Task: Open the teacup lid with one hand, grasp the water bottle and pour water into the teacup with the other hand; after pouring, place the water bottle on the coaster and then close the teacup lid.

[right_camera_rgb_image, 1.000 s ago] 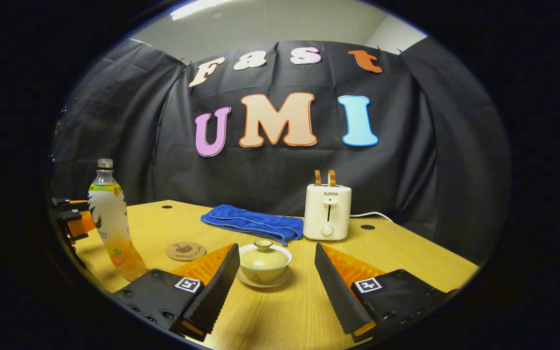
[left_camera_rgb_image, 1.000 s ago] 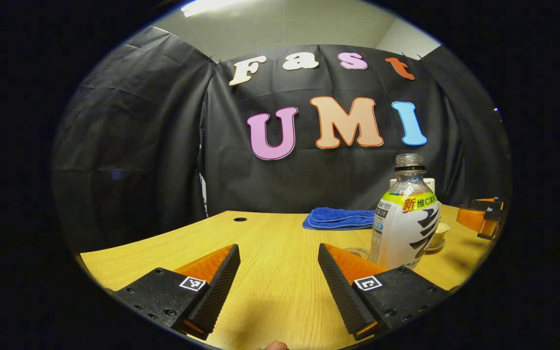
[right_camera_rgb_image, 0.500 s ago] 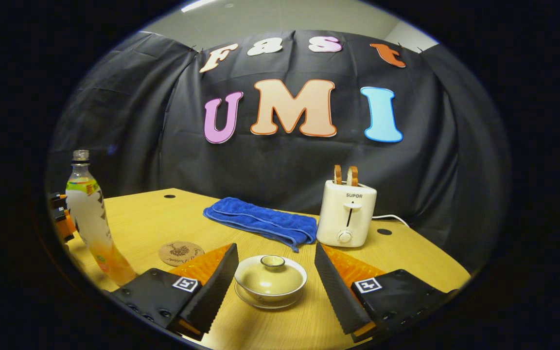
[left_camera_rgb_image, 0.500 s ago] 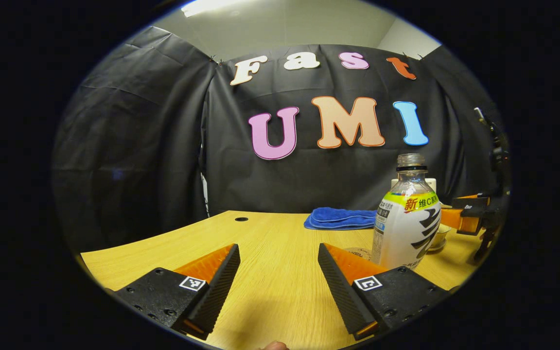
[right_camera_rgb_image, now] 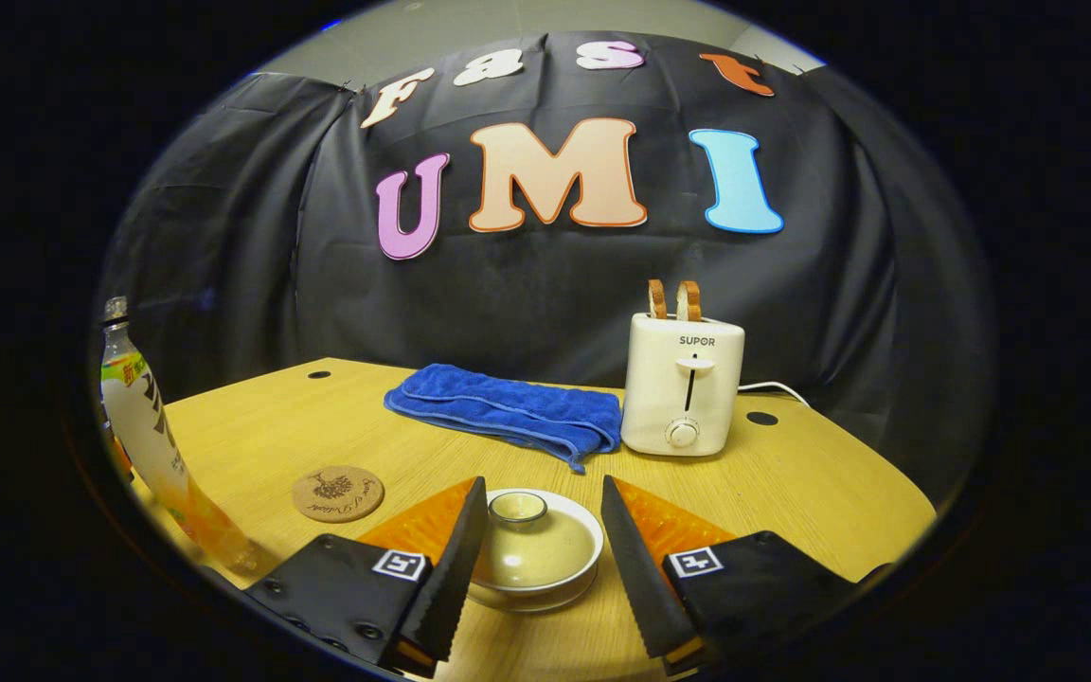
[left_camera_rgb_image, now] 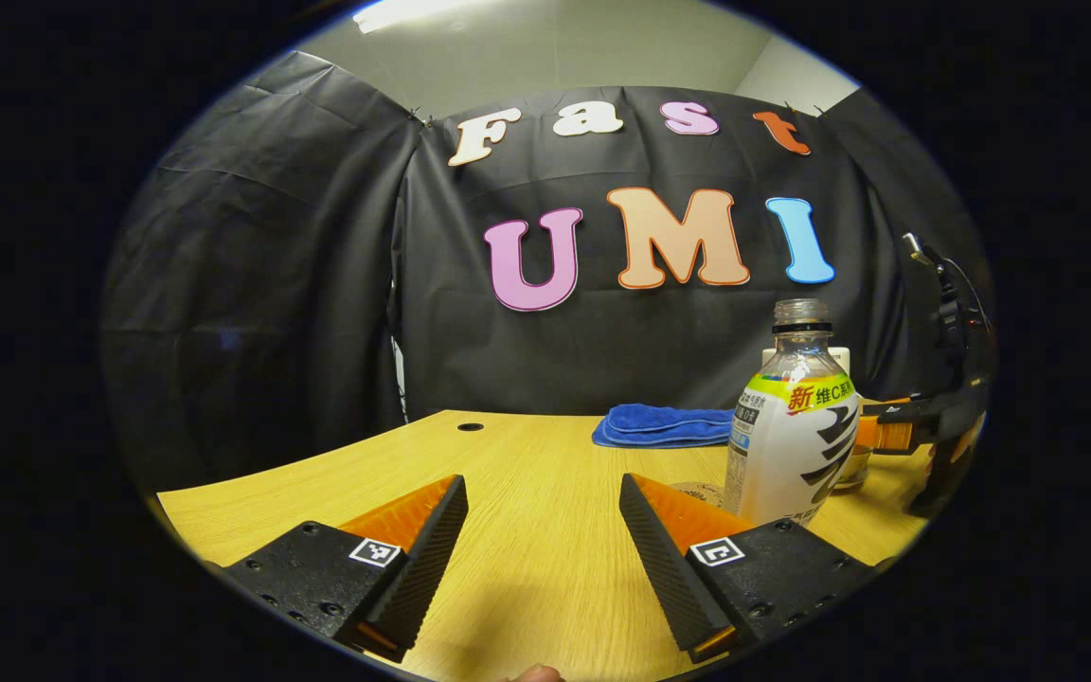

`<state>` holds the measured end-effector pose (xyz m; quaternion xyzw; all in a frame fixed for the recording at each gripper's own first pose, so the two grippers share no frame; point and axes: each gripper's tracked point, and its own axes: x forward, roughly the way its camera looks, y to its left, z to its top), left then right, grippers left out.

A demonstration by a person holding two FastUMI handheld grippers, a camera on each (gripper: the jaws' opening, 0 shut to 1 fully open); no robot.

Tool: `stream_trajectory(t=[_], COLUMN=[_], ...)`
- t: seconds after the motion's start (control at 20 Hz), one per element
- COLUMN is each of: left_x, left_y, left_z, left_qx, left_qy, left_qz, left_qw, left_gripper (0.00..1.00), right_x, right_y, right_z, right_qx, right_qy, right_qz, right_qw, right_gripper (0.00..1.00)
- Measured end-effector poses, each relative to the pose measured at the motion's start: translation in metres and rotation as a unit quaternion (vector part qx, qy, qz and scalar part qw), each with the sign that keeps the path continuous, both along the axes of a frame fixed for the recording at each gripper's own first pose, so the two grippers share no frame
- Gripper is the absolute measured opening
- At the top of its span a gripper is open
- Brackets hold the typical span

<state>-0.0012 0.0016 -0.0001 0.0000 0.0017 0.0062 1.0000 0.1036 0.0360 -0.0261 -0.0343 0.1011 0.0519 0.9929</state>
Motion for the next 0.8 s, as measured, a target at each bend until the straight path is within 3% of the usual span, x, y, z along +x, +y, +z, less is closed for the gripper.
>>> stream_trajectory(t=[0.05,0.2,0.25,0.35,0.4,0.45,0.5,0.8], left_x=[0.000,0.000,0.000,0.000,0.000,-0.001,0.000,0.001], left_y=[0.000,0.000,0.000,0.000,0.000,0.000,0.001,0.000], left_z=[0.000,0.000,0.000,0.000,0.000,0.000,-0.001,-0.002], left_qx=[0.000,0.000,0.000,-0.001,-0.001,-0.001,-0.001,-0.002], left_qy=[0.000,0.000,0.000,0.001,0.001,0.001,0.001,0.002], left_qz=[0.000,0.000,0.000,0.000,0.000,0.000,0.002,0.003], left_qw=[1.000,1.000,1.000,1.000,1.000,1.000,1.000,1.000], left_gripper=[0.94,0.94,0.94,0.94,0.95,0.95,0.95,0.94], right_x=[0.001,0.003,0.003,0.004,0.007,0.007,0.008,0.002], right_y=[0.001,0.009,0.011,0.011,0.014,0.014,0.013,0.021], right_z=[0.000,-0.001,-0.002,-0.003,-0.006,-0.007,-0.006,0.003], right_qx=[-0.008,-0.026,-0.031,-0.040,-0.042,-0.046,-0.051,-0.022], right_qy=[0.000,0.001,0.003,0.007,0.011,0.013,0.017,0.014], right_qz=[0.003,0.017,0.016,0.016,0.018,0.019,0.021,0.035], right_qw=[1.000,1.000,0.999,0.999,0.999,0.999,0.998,0.999], right_gripper=[0.79,0.67,0.47,0.47,0.55,0.37,0.34,0.28])
